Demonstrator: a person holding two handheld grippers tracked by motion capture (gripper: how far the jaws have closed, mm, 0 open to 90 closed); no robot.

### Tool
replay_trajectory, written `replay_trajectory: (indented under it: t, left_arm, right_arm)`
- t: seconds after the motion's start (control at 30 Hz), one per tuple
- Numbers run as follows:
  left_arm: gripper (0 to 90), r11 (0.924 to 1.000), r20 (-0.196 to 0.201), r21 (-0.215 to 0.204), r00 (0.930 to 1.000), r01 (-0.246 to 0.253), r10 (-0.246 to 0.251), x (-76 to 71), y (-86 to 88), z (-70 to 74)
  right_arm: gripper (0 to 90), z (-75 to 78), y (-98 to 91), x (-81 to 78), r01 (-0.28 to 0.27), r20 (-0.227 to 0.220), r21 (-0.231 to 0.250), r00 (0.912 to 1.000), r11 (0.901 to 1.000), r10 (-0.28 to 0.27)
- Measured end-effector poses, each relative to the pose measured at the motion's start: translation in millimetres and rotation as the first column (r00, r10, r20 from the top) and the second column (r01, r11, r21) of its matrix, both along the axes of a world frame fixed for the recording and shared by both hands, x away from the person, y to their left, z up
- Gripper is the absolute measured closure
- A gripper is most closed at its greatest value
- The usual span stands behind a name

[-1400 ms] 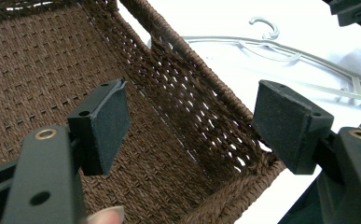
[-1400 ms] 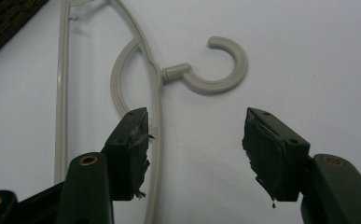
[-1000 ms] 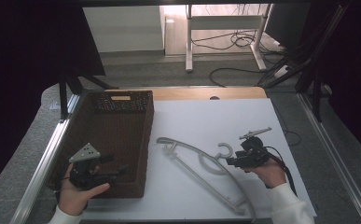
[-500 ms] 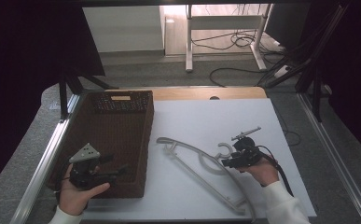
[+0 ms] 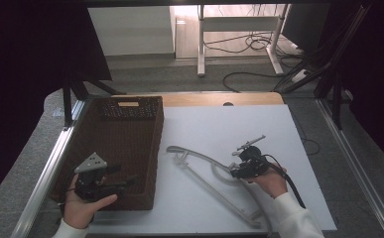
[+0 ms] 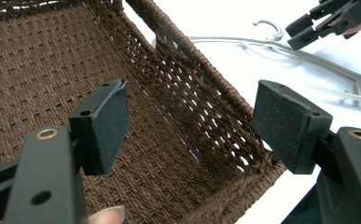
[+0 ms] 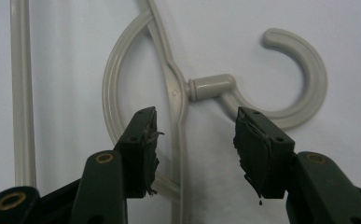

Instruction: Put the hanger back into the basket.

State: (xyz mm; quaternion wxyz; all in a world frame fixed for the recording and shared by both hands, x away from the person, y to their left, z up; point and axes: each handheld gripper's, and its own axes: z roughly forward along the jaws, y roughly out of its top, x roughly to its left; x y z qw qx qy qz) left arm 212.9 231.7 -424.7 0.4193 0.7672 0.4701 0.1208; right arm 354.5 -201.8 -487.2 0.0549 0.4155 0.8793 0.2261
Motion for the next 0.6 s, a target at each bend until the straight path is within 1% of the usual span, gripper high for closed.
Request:
replay_trajectory:
  t: [0.07,0.1,0.2,0.3,0.37,0.5,0.57,0.6]
  left_arm:
    - [26.8,1.0000,0.000,0.001,1.0000,0.001,-0.001,0.1,0.4,-0.3]
    - [26.8,1.0000,0.000,0.001,1.0000,0.001,-0.001,0.1,0.5,-0.4]
    - [26.8,1.0000,0.000,0.000,1.0000,0.000,0.000,0.1,0.6,-0.8]
    - [26.8,1.0000,0.000,0.000,1.0000,0.000,0.000,0.2,0.7,-0.8]
    - [26.8,1.0000,0.003,0.000,1.0000,0.002,-0.002,0.2,0.7,-0.9]
    - [26.8,1.0000,0.003,0.000,1.0000,0.000,0.000,0.1,0.8,-1.0]
    - [26.8,1.0000,0.003,0.000,1.0000,-0.001,0.001,0.2,1.0,-1.0]
    - [26.8,1.0000,0.003,0.001,1.0000,0.000,0.000,0.2,0.9,-1.0]
  right_arm:
    - [50.4,-1.6,2.8,0.8,-0.002,-0.006,-0.004,1.0000,1.0000,0.002]
    - [51.3,-3.7,5.5,1.4,-0.007,-0.013,-0.016,0.9999,0.9998,0.007]
    - [52.9,-6.1,7.7,1.7,-0.013,-0.017,-0.030,0.9998,0.9995,0.013]
    - [56.0,-8.2,10.1,1.2,-0.019,-0.006,-0.055,0.9998,0.9983,0.019]
    - [57.9,-9.5,10.6,1.3,-0.022,-0.007,-0.073,0.9997,0.9971,0.022]
    - [61.4,-11.0,11.8,0.9,-0.027,-0.002,-0.090,0.9996,0.9956,0.027]
    - [64.1,-11.6,13.7,-0.4,-0.039,0.018,-0.110,0.9990,0.9932,0.041]
    - [64.1,-11.6,13.7,-0.4,-0.039,0.018,-0.110,0.9990,0.9932,0.041]
